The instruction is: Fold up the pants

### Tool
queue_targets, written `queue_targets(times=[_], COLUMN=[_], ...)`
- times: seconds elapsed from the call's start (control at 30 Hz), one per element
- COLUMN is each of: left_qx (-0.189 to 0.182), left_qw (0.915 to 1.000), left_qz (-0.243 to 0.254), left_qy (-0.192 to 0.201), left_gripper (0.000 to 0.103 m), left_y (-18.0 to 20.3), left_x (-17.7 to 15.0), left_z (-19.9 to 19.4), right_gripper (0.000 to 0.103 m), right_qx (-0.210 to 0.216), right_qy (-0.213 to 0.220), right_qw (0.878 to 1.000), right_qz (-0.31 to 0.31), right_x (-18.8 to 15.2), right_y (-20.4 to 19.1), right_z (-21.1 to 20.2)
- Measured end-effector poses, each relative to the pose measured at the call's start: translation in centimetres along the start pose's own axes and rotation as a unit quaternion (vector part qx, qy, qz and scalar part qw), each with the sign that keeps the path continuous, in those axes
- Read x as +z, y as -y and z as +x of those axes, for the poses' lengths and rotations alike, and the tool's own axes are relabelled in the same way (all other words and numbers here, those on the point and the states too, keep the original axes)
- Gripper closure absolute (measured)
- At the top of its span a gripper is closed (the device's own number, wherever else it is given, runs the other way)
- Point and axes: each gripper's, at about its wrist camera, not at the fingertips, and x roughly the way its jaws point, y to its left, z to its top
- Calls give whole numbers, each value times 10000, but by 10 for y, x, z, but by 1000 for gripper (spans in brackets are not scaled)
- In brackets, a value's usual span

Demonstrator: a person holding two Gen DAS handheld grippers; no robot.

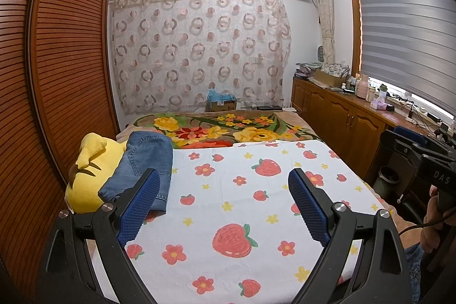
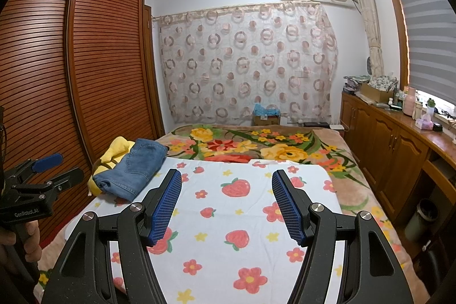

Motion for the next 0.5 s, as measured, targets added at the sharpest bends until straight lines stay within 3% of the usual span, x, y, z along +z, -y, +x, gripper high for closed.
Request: queue_targets(times=[0.5], left_qx=[-12], left_qw=[10000], left_qz=[0], left_qy=[-6], left_gripper=[11], left_y=[-1], left_x=[0], left_z=[1], right_gripper=[35], right_qx=[-20], right_qy=[-25], right_qw=[10000], right_qz=[8], right_x=[0], right_y=[1], right_z=[1])
